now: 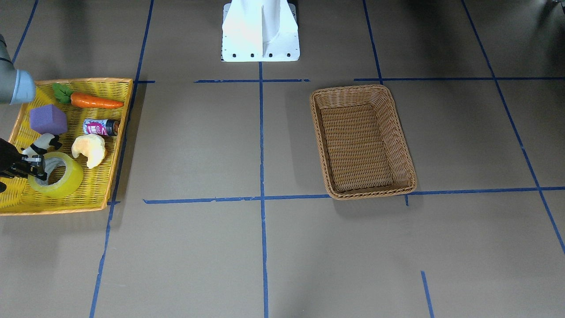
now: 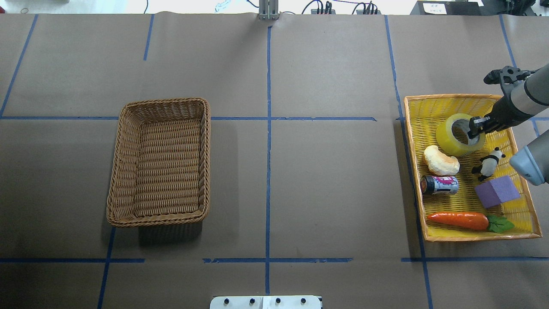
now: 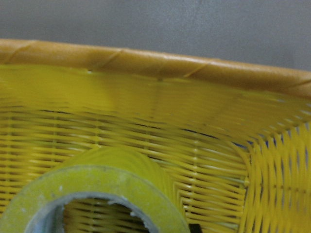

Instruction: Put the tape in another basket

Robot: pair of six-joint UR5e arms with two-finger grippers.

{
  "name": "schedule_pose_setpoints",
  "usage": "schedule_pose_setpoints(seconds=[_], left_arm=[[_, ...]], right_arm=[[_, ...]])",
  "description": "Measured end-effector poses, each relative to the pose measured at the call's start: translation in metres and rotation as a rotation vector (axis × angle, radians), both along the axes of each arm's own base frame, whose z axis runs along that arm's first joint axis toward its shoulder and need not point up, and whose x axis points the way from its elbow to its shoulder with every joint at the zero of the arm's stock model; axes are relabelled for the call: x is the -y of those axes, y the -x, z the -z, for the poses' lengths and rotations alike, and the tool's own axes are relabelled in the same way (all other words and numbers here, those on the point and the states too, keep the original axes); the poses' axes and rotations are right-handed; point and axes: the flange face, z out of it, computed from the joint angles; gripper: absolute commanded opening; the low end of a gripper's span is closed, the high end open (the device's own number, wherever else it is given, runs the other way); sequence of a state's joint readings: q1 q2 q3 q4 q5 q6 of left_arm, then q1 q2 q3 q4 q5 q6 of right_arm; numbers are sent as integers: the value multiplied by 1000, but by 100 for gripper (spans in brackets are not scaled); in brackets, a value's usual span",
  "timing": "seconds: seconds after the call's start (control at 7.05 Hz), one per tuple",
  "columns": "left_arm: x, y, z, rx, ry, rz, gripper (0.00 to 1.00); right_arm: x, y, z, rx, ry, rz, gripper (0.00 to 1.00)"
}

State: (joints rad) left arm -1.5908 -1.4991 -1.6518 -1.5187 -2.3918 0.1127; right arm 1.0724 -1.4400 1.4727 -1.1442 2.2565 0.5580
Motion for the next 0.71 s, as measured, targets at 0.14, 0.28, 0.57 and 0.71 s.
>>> schedule_pose_setpoints(seconds=[0.14,0.28,0.57,0.71], left_arm=[[2,0,3,0,-1,4,100],[6,0,7,0,-6,9,100],[16,0,17,1,-21,13,100],[21,0,22,1,-31,14,100]], right_arm=[[2,-2,6,6,-9,-6,0],[6,-10,20,21,-29,-21,0],[14,-44,60,101,-66,-57,0],[16,-63,78,161,-65,-67,0]])
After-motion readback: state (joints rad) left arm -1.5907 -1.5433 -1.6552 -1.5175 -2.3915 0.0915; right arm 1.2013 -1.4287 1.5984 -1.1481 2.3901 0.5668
